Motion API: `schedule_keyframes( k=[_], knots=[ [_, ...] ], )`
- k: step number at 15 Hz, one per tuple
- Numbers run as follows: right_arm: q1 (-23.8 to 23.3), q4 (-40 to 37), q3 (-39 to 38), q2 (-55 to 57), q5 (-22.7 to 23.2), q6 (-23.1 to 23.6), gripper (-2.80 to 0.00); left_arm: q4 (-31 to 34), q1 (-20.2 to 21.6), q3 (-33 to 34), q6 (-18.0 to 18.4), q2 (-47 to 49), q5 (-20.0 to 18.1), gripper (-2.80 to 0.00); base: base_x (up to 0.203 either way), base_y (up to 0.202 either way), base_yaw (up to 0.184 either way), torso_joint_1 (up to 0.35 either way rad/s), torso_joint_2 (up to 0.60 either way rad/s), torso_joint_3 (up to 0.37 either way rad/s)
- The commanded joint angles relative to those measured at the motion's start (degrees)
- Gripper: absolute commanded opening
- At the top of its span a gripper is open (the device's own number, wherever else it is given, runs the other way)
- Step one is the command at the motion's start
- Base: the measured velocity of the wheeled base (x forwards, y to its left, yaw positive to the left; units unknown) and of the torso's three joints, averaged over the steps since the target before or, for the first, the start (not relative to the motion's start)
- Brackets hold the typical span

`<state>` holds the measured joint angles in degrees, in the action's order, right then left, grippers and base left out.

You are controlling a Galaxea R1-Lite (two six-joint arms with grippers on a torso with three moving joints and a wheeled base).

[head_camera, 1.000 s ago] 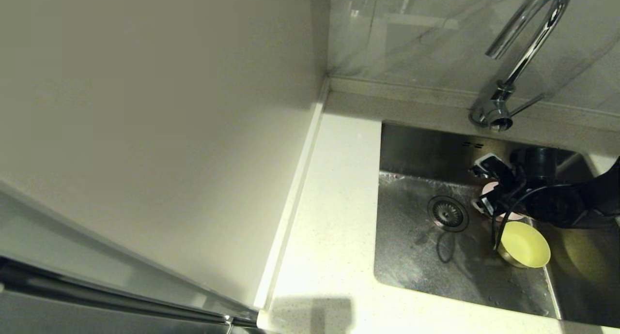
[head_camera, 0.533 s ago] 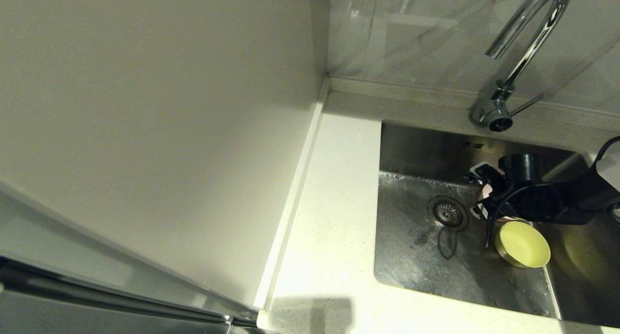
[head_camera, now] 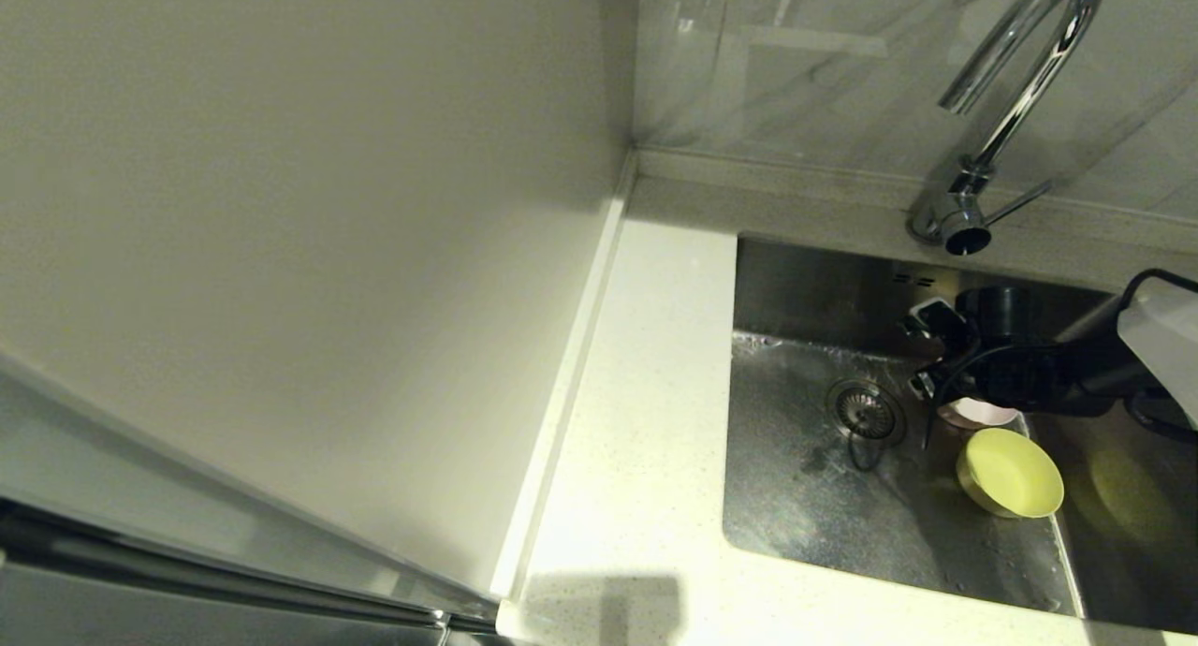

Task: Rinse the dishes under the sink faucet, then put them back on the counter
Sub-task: Put a bowl back to the table from the sink

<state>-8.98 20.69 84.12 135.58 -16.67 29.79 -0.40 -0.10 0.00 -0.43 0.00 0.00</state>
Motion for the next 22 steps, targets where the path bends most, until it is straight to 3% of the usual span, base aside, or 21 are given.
schedule_keyframes(
  k=[1,14,15,22],
  knots=[
    [-0.33,0.06,1.75,1.79,-0.82,0.35,0.0,-0.04,0.01,0.18,-0.01,0.0,0.0,-2.8,0.0,0.0,0.0,0.0,0.0,0.0],
    [-1.3,-5.31,1.49,3.12,-1.87,1.3,0.0,-0.04,0.01,0.09,-0.01,0.0,0.0,-2.8,0.0,0.0,0.0,0.0,0.0,0.0],
    [-1.3,-5.31,1.54,3.2,-1.79,1.5,-2.8,-0.04,0.01,0.18,-0.01,0.0,0.0,-2.8,0.0,0.0,0.0,0.0,0.0,0.0],
    [-1.47,-4.76,0.24,-0.2,0.52,0.76,-2.8,-0.04,0.01,0.09,-0.01,0.0,0.0,-2.8,0.0,0.0,0.0,0.0,0.0,0.0]
  ],
)
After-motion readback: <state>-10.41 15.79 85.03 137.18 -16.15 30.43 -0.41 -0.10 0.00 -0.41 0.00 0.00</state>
